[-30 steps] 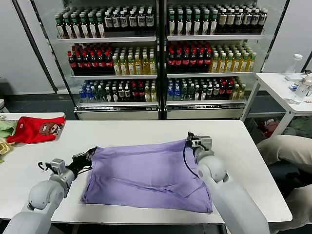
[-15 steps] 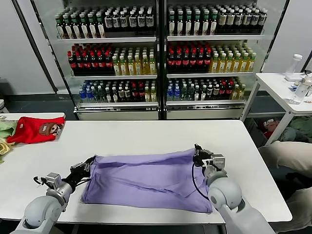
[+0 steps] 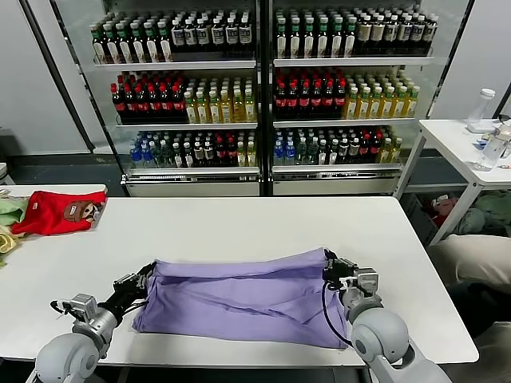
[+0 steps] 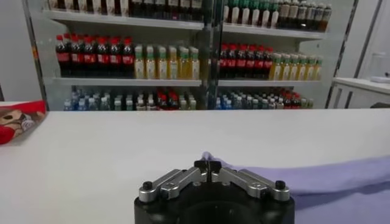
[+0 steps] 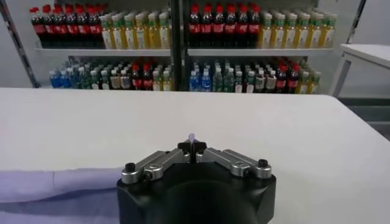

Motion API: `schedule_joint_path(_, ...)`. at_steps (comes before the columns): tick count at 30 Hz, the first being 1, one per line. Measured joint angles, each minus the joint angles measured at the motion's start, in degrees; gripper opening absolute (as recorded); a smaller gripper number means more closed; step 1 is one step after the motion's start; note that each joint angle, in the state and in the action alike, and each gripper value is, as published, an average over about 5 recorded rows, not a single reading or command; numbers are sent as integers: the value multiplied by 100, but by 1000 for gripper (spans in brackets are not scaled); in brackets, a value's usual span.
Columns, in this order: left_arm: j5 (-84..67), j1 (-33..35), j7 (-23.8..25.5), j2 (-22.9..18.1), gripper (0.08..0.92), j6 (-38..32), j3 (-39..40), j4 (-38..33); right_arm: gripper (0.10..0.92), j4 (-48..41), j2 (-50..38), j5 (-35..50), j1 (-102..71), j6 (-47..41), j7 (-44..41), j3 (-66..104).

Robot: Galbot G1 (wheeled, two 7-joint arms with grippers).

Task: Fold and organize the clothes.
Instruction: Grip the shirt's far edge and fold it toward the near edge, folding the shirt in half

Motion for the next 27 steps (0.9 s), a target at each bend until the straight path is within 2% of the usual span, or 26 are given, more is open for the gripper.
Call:
schedule_joint_path(17,-20,509,-79,-71,81,2,-230,-444,116,583,-44,-6,-592,-34,-4,210)
schedule_joint_path(27,-10,675,-205,-44,81,275,-294,-682,116,618,-12,-66,-765,-10,-39,253)
